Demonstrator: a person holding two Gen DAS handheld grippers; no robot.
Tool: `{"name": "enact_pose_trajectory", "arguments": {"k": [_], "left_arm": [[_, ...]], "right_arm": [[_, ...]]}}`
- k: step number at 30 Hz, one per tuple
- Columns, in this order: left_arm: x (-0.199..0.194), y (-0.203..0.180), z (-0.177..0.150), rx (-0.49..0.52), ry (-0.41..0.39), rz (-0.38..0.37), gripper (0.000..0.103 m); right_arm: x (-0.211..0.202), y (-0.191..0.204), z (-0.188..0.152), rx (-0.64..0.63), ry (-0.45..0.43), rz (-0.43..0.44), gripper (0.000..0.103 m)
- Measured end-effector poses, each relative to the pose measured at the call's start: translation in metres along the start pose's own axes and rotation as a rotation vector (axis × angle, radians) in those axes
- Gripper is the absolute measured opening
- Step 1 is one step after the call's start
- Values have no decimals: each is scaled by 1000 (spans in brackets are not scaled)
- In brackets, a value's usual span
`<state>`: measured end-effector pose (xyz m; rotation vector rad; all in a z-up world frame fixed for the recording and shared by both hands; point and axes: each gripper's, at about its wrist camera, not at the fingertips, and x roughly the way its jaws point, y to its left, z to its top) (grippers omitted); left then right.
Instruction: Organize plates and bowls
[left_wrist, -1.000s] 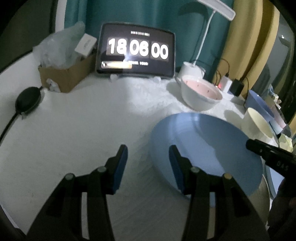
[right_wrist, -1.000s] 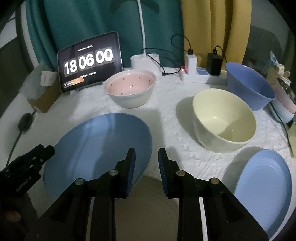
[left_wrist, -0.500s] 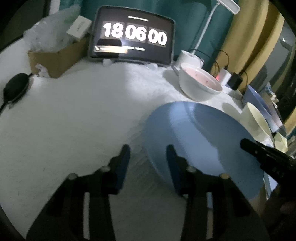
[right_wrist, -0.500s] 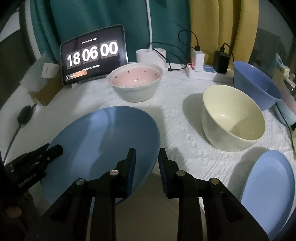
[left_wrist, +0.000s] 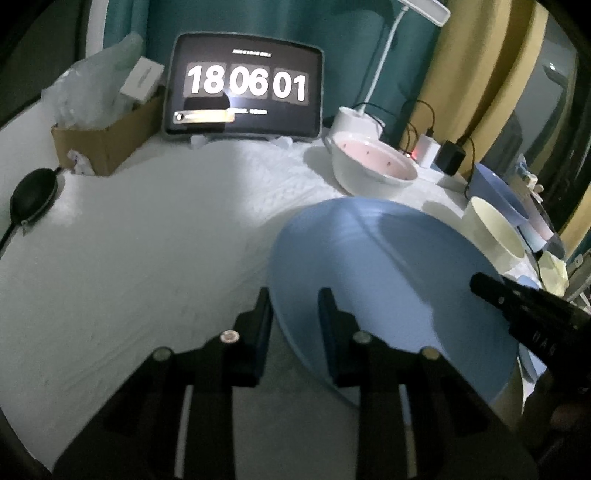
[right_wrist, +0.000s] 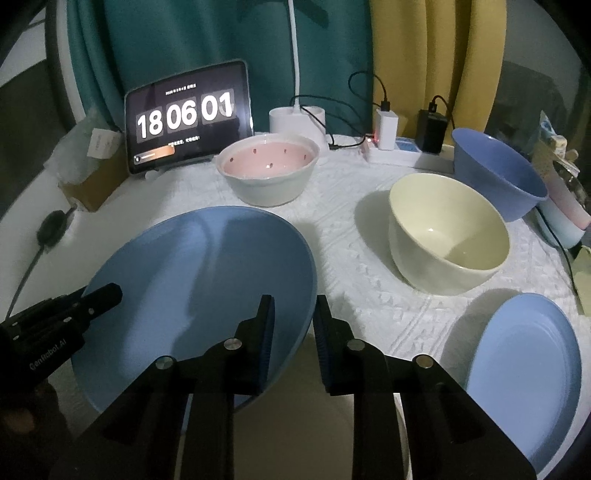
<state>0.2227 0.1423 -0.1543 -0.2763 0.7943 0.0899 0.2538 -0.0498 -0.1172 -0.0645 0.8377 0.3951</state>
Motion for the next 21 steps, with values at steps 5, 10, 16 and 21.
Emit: {"name": "enact_pose_trajectory", "arguments": {"k": [5, 10, 16, 21], "left_arm": [[-10, -6, -4, 15, -19, -5, 26], [-22, -15, -8, 32, -41, -6, 26], [-34, -29, -13, 55, -64, -8, 26], [-44, -41, -17, 68, -85, -8, 26]], "right_arm": [[-11, -5, -4, 9, -15, 2, 23], [-24, -10, -8, 20, -33, 3, 23], [-39, -19, -14, 34, -57, 3, 23], [-51, -29, -21, 42, -75, 4, 23]]}}
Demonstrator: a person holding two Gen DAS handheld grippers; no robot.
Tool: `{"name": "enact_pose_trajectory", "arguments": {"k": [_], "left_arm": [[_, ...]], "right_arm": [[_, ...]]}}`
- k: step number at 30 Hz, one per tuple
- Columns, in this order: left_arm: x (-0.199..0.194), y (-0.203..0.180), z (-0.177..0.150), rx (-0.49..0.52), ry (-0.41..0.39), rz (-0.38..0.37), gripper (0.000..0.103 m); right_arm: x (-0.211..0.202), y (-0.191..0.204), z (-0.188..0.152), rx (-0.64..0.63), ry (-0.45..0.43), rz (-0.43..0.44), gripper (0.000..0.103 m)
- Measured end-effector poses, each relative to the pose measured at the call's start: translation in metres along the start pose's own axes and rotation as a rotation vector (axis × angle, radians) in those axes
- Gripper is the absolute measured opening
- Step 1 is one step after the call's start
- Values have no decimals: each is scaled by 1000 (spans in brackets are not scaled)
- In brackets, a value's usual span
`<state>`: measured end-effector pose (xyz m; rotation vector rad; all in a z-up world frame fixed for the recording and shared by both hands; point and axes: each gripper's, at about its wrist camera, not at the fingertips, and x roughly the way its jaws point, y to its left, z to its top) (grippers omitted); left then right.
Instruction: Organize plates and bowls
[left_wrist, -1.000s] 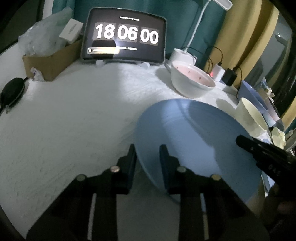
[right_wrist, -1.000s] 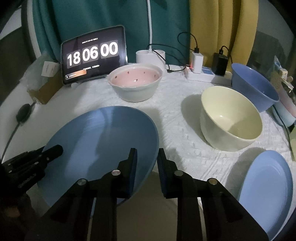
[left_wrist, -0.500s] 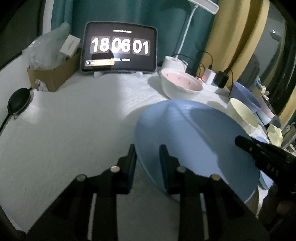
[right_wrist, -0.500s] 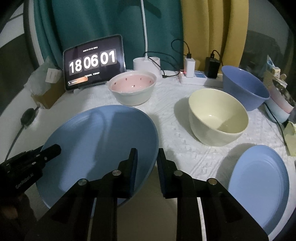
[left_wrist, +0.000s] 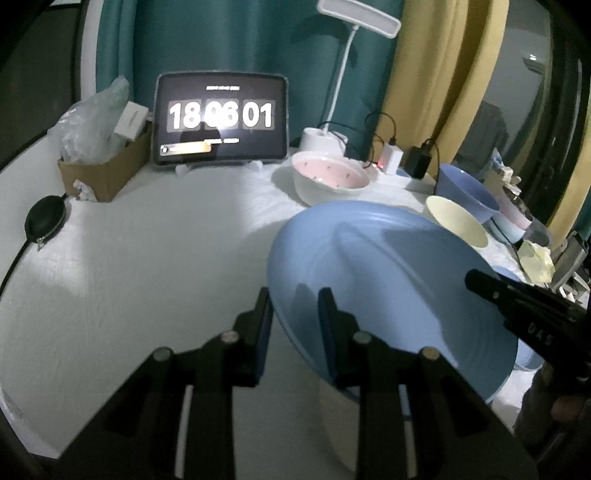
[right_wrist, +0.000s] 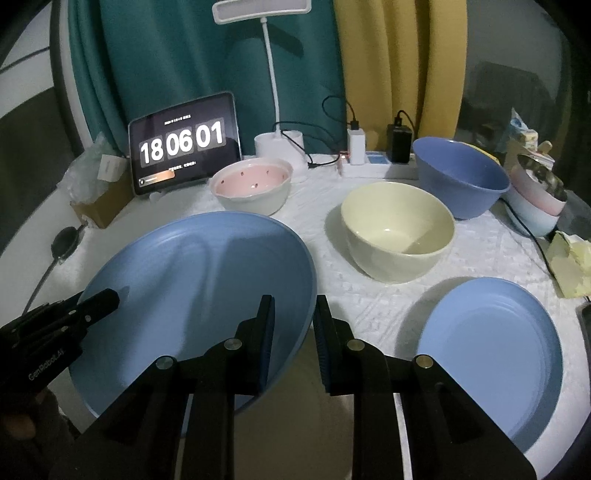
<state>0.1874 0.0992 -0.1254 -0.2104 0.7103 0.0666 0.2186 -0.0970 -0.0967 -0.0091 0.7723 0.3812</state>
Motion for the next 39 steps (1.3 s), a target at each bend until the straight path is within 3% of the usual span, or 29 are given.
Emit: {"name": "enact_pose_trajectory", "arguments": {"k": [39], "left_arm": [[-27, -129, -24, 193, -17, -30, 27]], "right_arm": [[-73, -109, -47, 164, -85, -21, 23]]}}
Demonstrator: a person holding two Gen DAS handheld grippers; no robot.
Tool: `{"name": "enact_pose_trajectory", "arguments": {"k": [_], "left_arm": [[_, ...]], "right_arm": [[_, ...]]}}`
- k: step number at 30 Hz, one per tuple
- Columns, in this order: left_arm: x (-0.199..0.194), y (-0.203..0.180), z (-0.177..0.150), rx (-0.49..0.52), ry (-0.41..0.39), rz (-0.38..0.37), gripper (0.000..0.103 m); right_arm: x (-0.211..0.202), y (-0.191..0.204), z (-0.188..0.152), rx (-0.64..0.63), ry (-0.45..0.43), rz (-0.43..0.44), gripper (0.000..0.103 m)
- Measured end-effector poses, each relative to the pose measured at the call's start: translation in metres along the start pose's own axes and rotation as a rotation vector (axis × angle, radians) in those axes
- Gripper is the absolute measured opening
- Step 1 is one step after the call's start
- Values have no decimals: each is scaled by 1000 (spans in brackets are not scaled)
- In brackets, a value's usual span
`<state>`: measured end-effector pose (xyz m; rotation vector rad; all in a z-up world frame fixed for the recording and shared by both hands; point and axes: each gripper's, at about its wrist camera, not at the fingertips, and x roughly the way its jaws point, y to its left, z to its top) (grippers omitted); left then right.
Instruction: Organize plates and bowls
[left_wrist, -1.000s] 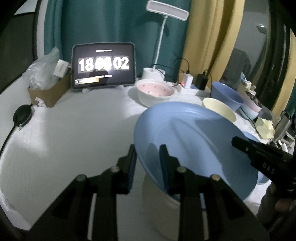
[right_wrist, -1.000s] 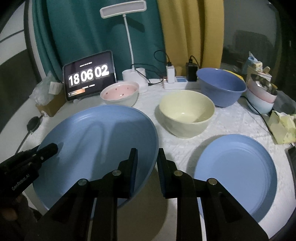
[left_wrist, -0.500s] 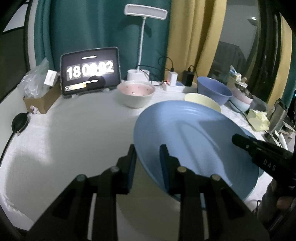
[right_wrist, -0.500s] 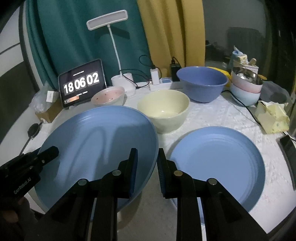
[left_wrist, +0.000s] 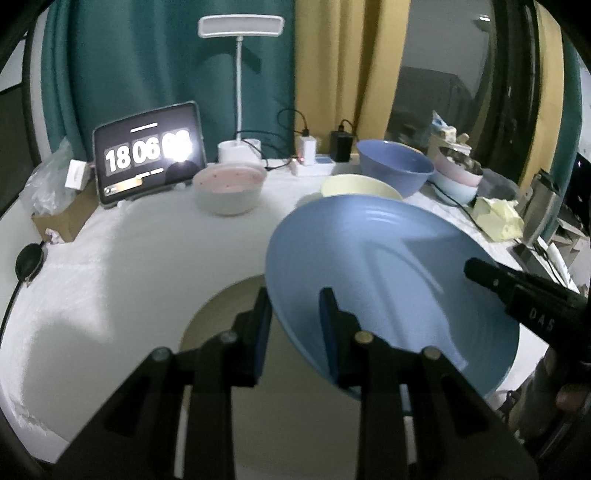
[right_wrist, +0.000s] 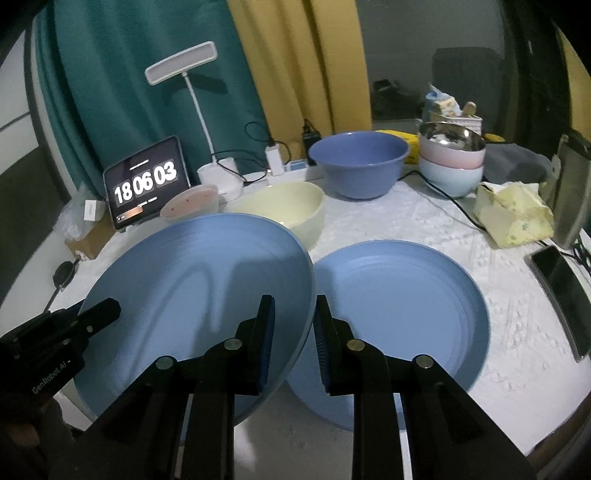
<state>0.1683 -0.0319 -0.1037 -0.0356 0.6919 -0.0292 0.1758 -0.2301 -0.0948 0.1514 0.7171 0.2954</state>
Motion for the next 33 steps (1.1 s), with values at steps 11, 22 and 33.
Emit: {"name": "enact_pose_trajectory", "arguments": {"k": [11, 22, 33], "left_arm": [[3, -34, -1, 42, 14, 5, 28], [19, -64, 2, 64, 44, -6, 29], [45, -90, 4, 75, 94, -25, 29]], "right_arm": [[-5, -34, -4, 41, -10, 7, 23], [-3, -68, -6, 75, 4, -5, 23], [9, -99, -3, 95, 35, -30, 23]]}}
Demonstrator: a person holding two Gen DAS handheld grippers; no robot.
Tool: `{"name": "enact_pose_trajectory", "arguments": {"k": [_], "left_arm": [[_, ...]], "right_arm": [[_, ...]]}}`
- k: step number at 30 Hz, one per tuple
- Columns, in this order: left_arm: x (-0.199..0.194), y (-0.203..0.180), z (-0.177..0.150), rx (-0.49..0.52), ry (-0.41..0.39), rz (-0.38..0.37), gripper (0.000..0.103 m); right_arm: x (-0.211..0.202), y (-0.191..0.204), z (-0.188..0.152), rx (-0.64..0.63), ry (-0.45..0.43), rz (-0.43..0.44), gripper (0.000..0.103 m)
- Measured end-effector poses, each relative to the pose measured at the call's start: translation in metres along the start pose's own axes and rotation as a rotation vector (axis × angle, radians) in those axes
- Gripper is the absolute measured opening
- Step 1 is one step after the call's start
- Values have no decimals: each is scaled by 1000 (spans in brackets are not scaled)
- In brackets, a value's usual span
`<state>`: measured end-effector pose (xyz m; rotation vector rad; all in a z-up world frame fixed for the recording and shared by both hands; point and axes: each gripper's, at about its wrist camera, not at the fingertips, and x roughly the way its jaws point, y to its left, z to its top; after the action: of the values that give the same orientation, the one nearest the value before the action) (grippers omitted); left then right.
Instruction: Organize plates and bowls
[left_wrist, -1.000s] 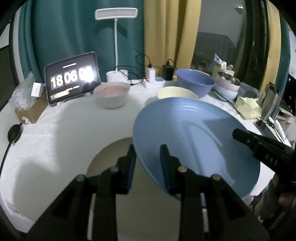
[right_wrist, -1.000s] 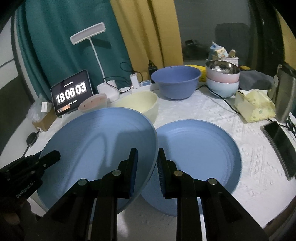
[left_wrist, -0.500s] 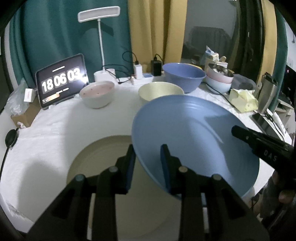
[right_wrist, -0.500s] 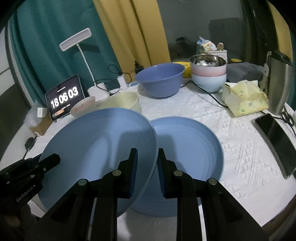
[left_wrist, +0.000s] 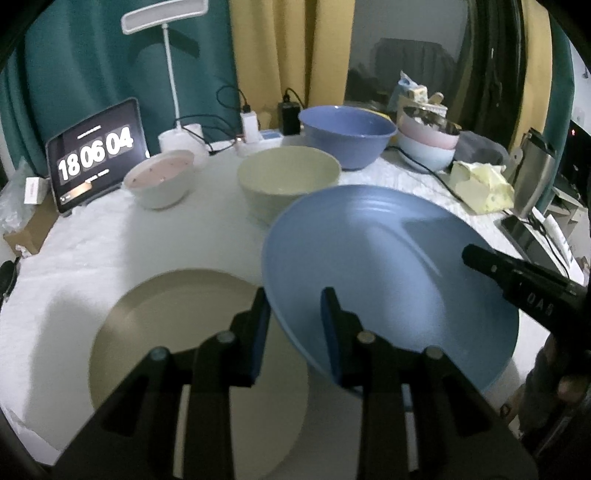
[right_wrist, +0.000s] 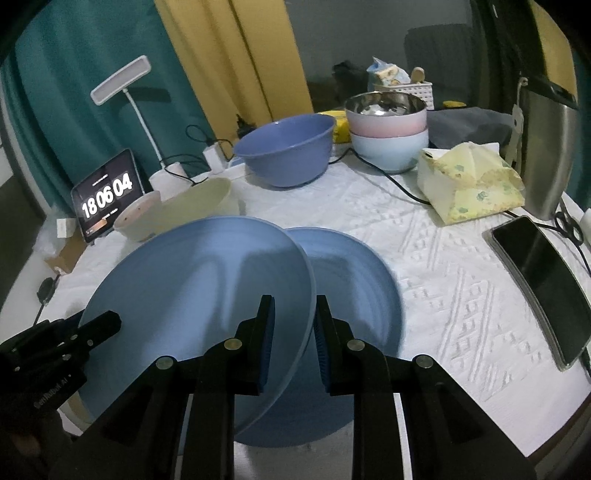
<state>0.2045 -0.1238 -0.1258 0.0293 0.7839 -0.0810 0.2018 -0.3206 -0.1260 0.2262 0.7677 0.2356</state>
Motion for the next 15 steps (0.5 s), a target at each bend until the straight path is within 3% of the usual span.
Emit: {"name": "enact_pose_trajectory", "arguments": {"k": [15], "left_arm": [[38, -31, 5, 31, 75, -32, 30]], "right_arm": [[12, -33, 4, 16, 12, -57, 23]]}}
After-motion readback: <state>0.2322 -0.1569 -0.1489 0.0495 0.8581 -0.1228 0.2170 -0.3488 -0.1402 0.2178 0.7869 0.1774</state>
